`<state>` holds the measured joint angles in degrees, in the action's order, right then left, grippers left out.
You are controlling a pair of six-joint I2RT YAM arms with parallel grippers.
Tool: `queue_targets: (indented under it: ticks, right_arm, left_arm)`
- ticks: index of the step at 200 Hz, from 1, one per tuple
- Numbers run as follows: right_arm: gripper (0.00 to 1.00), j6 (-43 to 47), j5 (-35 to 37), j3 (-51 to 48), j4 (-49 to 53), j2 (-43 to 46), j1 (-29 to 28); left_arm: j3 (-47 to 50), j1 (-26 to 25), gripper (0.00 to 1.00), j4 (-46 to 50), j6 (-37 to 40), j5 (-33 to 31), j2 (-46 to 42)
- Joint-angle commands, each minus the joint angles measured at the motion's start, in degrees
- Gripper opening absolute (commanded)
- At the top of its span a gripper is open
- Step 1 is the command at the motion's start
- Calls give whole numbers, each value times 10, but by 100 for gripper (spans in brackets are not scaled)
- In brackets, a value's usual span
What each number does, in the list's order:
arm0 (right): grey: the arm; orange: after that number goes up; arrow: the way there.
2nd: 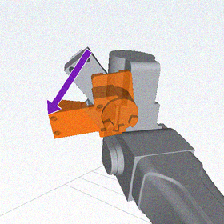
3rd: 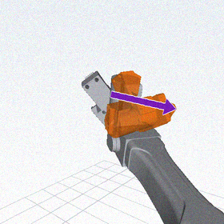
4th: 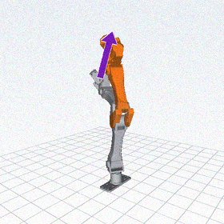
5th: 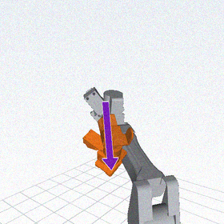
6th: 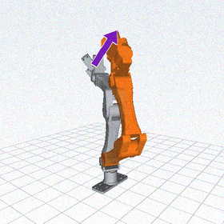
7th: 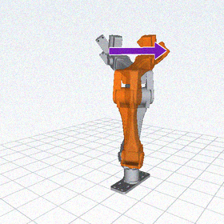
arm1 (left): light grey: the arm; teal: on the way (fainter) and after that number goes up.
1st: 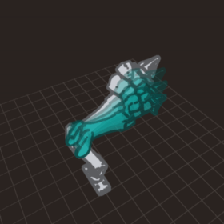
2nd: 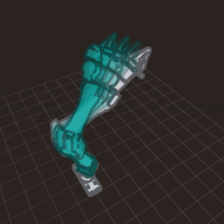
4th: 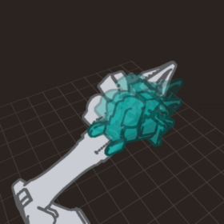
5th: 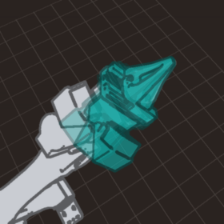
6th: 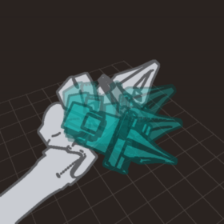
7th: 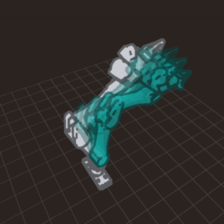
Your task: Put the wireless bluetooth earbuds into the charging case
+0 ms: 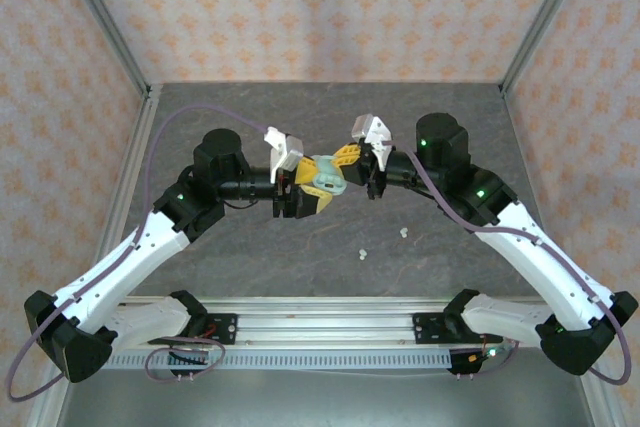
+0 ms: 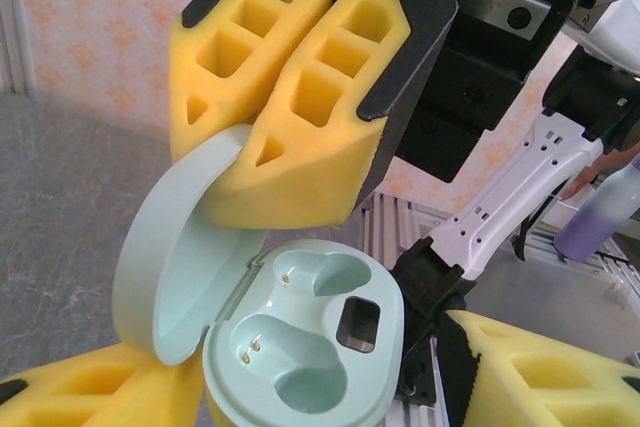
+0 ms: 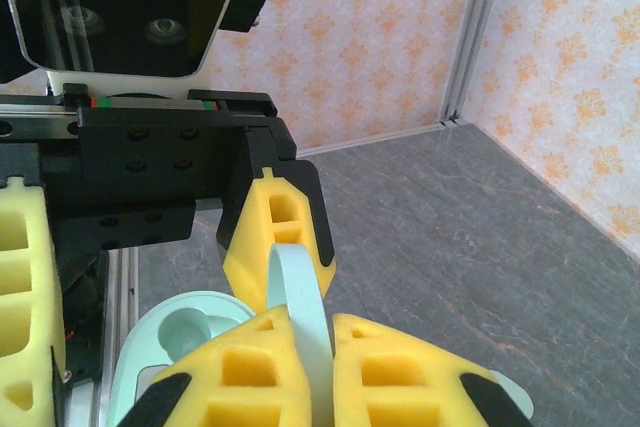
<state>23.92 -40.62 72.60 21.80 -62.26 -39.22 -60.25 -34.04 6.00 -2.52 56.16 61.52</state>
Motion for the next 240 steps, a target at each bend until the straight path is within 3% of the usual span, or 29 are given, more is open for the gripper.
queue_targets:
  ticks: [1, 41, 121, 144, 169, 207, 240]
  right_arm:
    - [9, -8, -26, 14, -2, -9, -3]
    - [9, -7, -29, 15, 1, -13, -4]
    - [12, -12, -30, 13, 3, -12, -3]
    - [21, -14, -26, 13, 5, -9, -3]
    - [28, -18, -23, 11, 4, -5, -3]
    - [47, -31, -15, 2, -9, 8, -3]
    - [54, -64, 1, 8, -21, 22, -3]
  left_arm:
    - [-17, -11, 63, -7, 26, 4, 4]
    - [-20, -14, 61, -5, 31, 4, 7]
    - [-5, -13, 35, -12, 26, -14, 0]
    - [1, -13, 29, -15, 25, -18, -4]
    - [4, -13, 29, -14, 25, -24, -8]
    - [4, -13, 29, -7, 21, -35, -11]
    - [4, -12, 29, -3, 17, -44, -12]
